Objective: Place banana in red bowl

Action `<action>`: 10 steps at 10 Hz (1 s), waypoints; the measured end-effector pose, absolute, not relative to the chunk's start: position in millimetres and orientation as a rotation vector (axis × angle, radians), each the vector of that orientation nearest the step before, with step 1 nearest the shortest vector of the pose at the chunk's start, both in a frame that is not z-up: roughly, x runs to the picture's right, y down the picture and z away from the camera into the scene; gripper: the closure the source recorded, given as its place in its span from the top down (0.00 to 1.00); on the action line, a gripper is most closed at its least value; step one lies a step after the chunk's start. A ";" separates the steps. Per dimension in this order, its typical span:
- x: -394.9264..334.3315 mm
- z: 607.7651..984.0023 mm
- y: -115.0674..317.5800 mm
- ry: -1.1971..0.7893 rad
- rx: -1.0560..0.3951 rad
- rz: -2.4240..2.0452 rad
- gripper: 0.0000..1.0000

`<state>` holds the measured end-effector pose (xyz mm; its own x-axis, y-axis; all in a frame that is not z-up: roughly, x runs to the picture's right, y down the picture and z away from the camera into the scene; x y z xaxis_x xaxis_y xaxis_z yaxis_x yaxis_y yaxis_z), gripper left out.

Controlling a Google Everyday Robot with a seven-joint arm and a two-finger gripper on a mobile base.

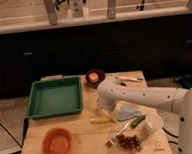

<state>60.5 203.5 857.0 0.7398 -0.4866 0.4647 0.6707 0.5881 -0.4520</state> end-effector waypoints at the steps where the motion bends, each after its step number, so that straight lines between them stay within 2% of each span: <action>1: 58.6 858.2 204.0 -0.309 -0.654 -0.697 0.72; 3: 59.4 860.9 205.1 -0.312 -0.657 -0.705 0.55; 4: 60.3 861.8 205.7 -0.312 -0.660 -0.707 0.53; 5: 59.9 862.5 205.4 -0.312 -0.663 -0.714 0.44; 7: 56.6 863.9 204.4 -0.316 -0.659 -0.718 0.26; 8: 57.2 863.3 204.7 -0.315 -0.661 -0.719 0.12; 10: 58.7 861.2 205.4 -0.314 -0.665 -0.729 0.03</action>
<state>58.7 205.4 861.2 0.7123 -0.5102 0.4820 0.7008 0.5551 -0.4481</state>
